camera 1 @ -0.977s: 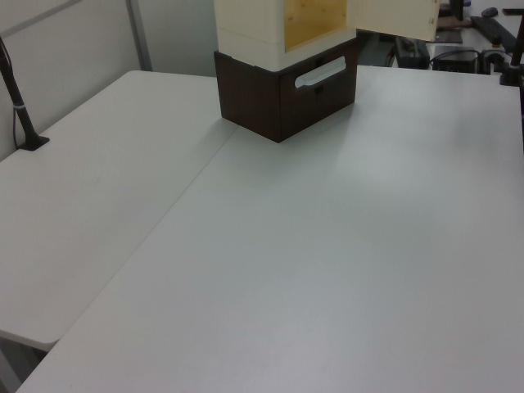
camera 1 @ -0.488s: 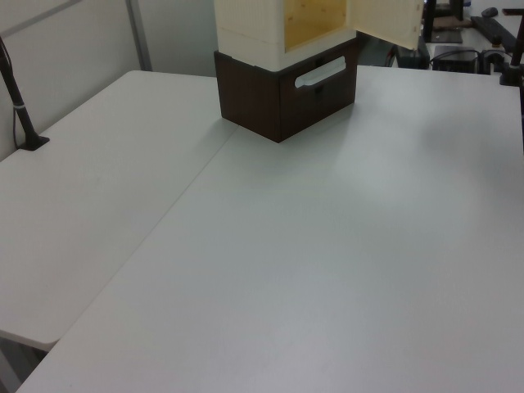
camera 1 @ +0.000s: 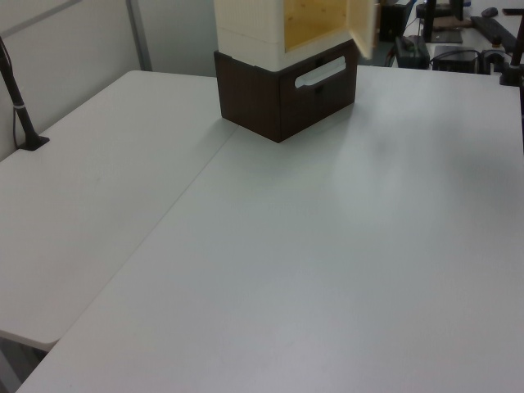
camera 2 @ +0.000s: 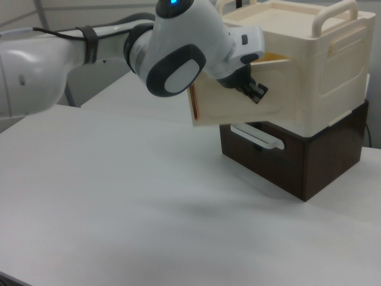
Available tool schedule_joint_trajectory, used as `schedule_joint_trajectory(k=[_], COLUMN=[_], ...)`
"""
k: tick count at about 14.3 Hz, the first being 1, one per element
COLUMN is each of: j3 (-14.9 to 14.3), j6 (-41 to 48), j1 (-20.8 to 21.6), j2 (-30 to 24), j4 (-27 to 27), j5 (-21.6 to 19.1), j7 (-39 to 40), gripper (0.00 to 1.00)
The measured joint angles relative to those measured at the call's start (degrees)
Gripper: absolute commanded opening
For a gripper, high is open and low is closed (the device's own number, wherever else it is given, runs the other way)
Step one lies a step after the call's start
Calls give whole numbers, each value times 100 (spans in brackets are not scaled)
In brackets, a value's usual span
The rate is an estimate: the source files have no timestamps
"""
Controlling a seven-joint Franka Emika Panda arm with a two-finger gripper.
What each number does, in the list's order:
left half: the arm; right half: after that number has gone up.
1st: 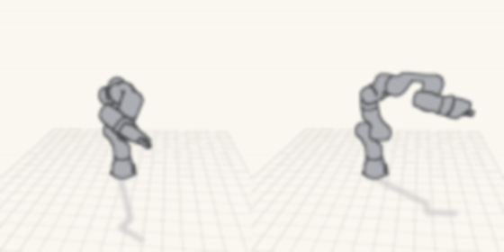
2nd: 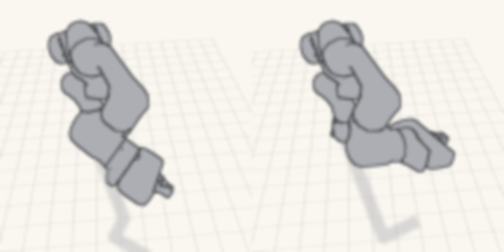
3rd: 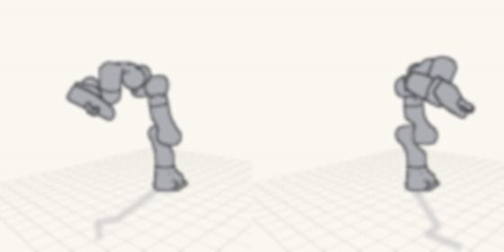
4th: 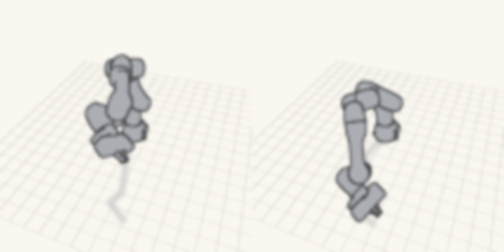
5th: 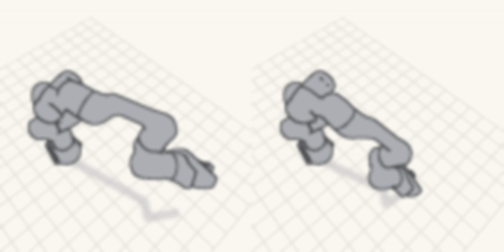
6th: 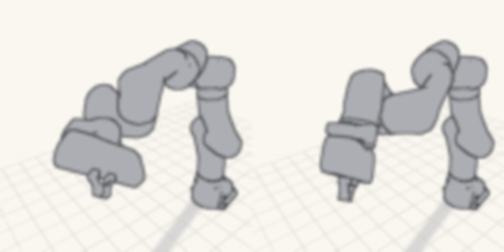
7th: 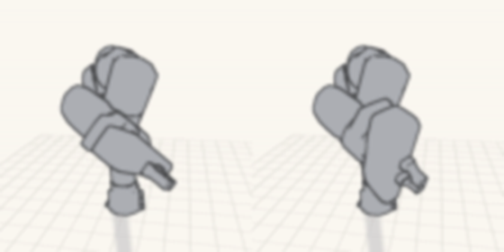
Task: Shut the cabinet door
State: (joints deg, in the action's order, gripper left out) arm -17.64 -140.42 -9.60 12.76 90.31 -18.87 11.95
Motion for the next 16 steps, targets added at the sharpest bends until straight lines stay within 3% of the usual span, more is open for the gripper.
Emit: schedule_joint_trajectory(k=[2, 5, 11, 16], j3=[164, 312, 340, 342], j6=[-629, -1350, -2056, -2087], j1=[13, 13, 11, 10], j2=[241, 481, 787, 832], j4=[-35, -119, -285, -335], j5=[-124, -765, -1344, -1379], j7=[-225, -250, -272, -304], gripper=[0, 0, 0, 0])
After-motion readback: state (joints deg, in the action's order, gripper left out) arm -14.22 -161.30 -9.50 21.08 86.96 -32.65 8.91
